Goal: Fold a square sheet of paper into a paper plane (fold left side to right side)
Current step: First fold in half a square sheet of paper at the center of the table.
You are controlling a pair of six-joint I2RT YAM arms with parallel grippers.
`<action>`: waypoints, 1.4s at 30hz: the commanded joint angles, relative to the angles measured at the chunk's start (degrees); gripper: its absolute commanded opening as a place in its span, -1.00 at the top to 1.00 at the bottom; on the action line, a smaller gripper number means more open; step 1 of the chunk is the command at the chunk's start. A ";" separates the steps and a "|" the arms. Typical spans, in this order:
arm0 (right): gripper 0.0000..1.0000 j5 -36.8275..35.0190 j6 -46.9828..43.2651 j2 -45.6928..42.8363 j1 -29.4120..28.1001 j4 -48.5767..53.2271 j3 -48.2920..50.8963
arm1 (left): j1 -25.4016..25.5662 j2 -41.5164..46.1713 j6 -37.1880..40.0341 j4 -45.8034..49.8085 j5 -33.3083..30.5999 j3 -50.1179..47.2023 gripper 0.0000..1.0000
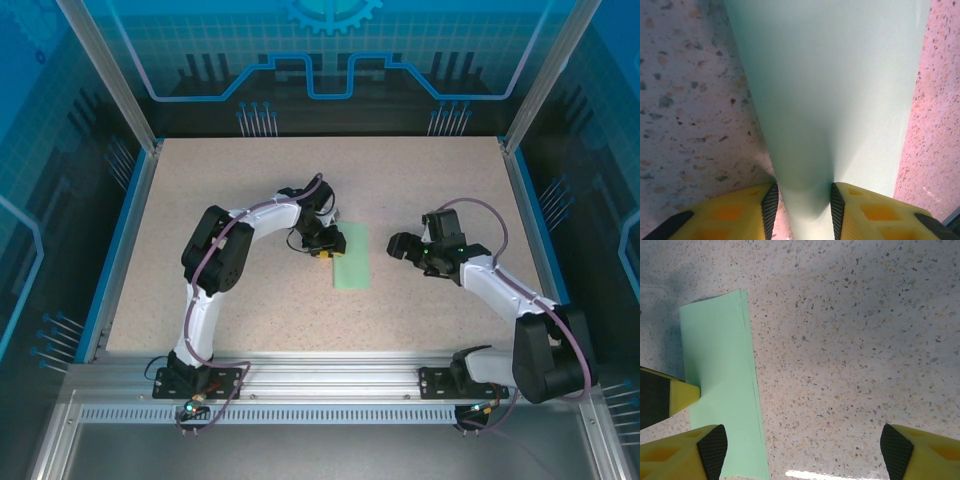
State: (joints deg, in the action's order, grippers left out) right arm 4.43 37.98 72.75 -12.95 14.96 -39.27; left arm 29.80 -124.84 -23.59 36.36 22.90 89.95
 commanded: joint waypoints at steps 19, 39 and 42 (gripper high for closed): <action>-0.68 -0.91 0.61 -2.07 1.16 0.77 0.86 | 2.66 -6.51 2.28 5.39 -1.98 4.06 0.16; -0.67 3.69 0.17 0.26 1.12 -0.76 0.73 | 2.89 -7.45 1.91 5.95 -2.24 5.14 0.15; -0.66 4.83 0.26 1.22 1.08 -1.31 0.53 | 2.88 -7.51 1.86 5.95 -2.34 5.14 0.15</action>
State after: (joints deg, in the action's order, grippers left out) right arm 6.96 37.98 72.90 -12.69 14.76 -39.20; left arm 30.57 -127.57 -22.37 42.28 21.82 95.50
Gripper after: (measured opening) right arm 0.832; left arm 0.422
